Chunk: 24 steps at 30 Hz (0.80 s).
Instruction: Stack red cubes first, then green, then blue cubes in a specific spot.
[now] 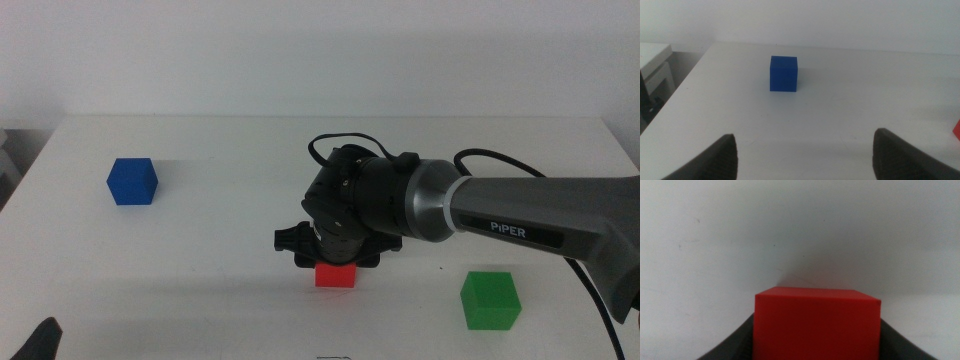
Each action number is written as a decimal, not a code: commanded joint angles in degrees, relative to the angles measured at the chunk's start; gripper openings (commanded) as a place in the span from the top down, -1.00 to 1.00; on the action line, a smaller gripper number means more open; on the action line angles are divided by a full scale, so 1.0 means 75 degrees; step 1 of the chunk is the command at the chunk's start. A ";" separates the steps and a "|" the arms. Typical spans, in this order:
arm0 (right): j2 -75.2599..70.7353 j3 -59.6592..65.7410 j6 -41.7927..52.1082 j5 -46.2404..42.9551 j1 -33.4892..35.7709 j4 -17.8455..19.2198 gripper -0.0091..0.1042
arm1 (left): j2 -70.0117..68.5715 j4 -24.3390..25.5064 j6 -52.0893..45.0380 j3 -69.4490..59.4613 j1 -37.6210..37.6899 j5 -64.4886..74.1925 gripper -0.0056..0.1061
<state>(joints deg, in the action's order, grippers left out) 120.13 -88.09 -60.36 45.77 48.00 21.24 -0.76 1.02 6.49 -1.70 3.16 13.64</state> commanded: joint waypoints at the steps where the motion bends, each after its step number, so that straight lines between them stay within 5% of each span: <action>1: -0.0384 -0.0181 0.0001 0.0013 -0.0031 0.0189 0.84 | -0.0157 -0.0023 0.0098 0.0027 0.0010 -0.0555 -0.73; 4: -0.0334 -0.0181 0.0001 0.0013 -0.0031 0.0160 0.73 | -0.0157 -0.0023 0.0098 0.0027 0.0010 -0.0555 -0.73; 6: -0.0315 -0.0181 0.0008 0.0013 -0.0031 0.0069 0.46 | -0.0157 -0.0023 0.0098 0.0027 0.0010 -0.0555 -0.73; 7: -0.0315 -0.0181 0.0008 0.0006 -0.0031 0.0042 -0.14 | -0.0157 -0.0023 0.0098 0.0027 0.0010 -0.0555 -0.73; 12: -0.0341 -0.0181 0.0008 0.0029 -0.0031 0.0042 -0.79 | -0.0157 -0.0023 0.0098 0.0027 0.0010 -0.0555 -0.73; 24: -0.0366 -0.0623 0.0150 0.0922 -0.0031 0.0028 -0.82 | -0.0157 -0.0023 0.0098 0.0027 0.0010 -0.0555 -0.73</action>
<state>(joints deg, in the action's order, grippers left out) 121.17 -90.62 -59.75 51.39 48.00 20.02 -0.76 1.02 6.49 -1.70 3.16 13.64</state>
